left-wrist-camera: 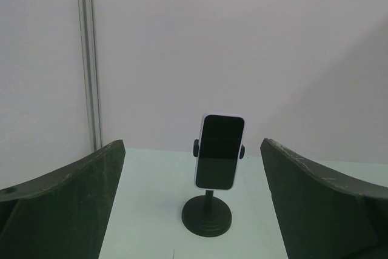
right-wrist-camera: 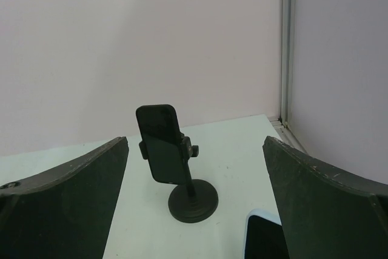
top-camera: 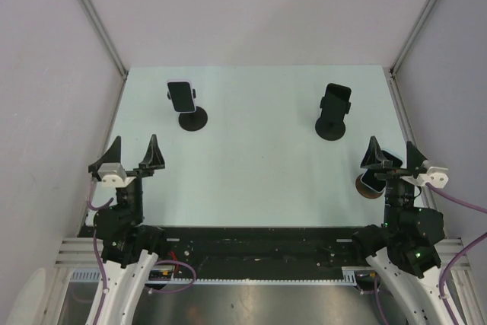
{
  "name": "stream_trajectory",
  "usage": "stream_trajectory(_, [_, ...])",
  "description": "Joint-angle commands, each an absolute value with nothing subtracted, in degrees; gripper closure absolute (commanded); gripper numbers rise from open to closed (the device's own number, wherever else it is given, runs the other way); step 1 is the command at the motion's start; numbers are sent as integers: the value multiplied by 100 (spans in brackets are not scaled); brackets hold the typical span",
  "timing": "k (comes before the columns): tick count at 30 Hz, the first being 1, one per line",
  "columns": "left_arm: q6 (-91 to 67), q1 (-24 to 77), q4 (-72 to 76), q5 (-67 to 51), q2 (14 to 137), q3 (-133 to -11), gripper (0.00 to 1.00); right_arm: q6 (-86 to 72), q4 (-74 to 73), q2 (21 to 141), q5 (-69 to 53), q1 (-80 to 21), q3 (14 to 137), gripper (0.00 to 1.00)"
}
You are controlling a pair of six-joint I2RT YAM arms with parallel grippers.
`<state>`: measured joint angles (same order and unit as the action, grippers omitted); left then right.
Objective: Remove the phone from the phone stand
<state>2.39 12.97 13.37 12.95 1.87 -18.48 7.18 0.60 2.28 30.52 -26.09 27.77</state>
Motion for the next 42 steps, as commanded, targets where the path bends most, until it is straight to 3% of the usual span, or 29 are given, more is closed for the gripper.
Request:
stream_trajectory(1, [150,1257,1328,1519,202,-2100,0,598,53,193,3058,-2541,3041,0])
stream_trajectory(7, [-394,1257,696,2214,439,-2408,0,185,-403,658,3015,-2452,3506,0])
stream_trajectory(22, [-1222,1257,-114,1284,519,-2584,0,-1045,-2373,4743,2294,-2461,5765,0])
stream_trajectory(32, [-1309,1257,-141,1143,475,-2601,0,-1556,-2514,6940,3699,-2364,7197,0])
stream_trajectory(42, [-1274,1257,-158,1125,501,-2602,0,-1345,-1688,8102,4429,-2215,7743,0])
